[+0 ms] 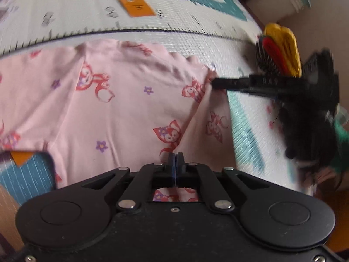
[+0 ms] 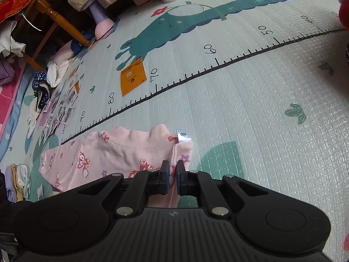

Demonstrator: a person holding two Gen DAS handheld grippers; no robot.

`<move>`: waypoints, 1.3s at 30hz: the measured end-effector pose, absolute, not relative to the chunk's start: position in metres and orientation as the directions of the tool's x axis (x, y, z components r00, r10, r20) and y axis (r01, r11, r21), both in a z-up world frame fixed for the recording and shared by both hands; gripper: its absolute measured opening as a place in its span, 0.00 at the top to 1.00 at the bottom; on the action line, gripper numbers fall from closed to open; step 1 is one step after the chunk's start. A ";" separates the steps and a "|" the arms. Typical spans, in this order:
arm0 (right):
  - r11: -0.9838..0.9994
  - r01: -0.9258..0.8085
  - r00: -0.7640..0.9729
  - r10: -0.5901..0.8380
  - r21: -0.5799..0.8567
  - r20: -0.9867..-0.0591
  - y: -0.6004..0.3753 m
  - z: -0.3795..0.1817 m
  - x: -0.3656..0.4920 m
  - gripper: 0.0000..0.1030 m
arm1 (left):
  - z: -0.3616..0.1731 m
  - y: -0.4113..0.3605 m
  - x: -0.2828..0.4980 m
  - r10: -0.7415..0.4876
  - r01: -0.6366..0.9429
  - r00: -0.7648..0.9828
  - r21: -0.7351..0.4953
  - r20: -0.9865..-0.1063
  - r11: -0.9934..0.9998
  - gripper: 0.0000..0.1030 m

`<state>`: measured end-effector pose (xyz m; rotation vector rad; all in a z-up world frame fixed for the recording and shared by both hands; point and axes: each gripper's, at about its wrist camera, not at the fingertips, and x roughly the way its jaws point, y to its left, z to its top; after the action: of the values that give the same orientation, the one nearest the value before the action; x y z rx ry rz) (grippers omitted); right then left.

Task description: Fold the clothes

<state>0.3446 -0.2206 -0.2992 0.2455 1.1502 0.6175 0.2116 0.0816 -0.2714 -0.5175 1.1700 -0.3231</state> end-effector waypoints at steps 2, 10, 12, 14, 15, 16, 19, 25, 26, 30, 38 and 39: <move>0.815 -0.340 0.271 0.563 0.469 -0.781 -0.218 -0.299 0.344 0.93 | -0.273 0.085 0.210 -0.499 -0.052 0.369 -0.553 -0.784 0.831 1.00; 0.827 -0.381 0.296 0.533 0.414 -0.793 -0.202 -0.293 0.340 0.89 | -0.270 0.093 0.203 -0.483 -0.122 0.401 -0.568 -0.778 0.814 1.00; 0.823 -0.402 0.297 0.531 0.400 -0.793 -0.197 -0.290 0.339 0.84 | -0.265 0.091 0.202 -0.482 -0.106 0.407 -0.564 -0.776 0.819 1.00; 0.818 -0.421 0.294 0.533 0.393 -0.794 -0.194 -0.287 0.337 0.74 | -0.254 0.086 0.198 -0.459 -0.056 0.431 -0.531 -0.777 0.846 1.00; 0.816 -0.442 0.303 0.527 0.373 -0.794 -0.193 -0.284 0.335 0.71 | -0.249 0.082 0.197 -0.447 -0.017 0.443 -0.506 -0.777 0.862 1.00; 0.813 -0.464 0.314 0.521 0.351 -0.793 -0.191 -0.281 0.333 0.71 | -0.244 0.075 0.196 -0.439 0.033 0.450 -0.477 -0.778 0.878 1.00; 0.806 -0.516 0.347 0.507 0.290 -0.789 -0.190 -0.272 0.329 0.71 | -0.231 0.055 0.196 -0.418 0.182 0.472 -0.378 -0.776 0.908 1.00; 0.732 -0.649 0.357 0.532 0.205 -0.768 -0.175 -0.268 0.314 0.75 | -0.239 0.024 0.211 -0.440 0.365 0.436 -0.293 -0.785 0.884 1.00; 0.723 -0.665 0.346 0.520 0.187 -0.781 -0.170 -0.272 0.312 0.75 | -0.245 0.023 0.216 -0.428 0.348 0.427 -0.292 -0.796 0.891 1.00; 0.717 -0.688 0.364 0.471 0.108 -0.803 -0.163 -0.282 0.303 0.75 | -0.258 0.053 0.229 -0.396 0.114 0.425 -0.386 -0.814 0.915 1.00; 0.685 -0.726 0.368 0.459 0.058 -0.808 -0.156 -0.284 0.300 0.75 | -0.261 0.027 0.235 -0.386 0.291 0.431 -0.279 -0.816 0.915 0.97; 0.688 -0.723 0.374 0.461 0.058 -0.805 -0.156 -0.282 0.300 0.75 | -0.263 0.031 0.238 -0.379 0.252 0.431 -0.294 -0.819 0.922 0.97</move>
<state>0.2998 -0.1557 -0.2823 -0.3286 0.9079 0.7753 0.2375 0.0308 -0.2634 -0.1343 1.0552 -0.3945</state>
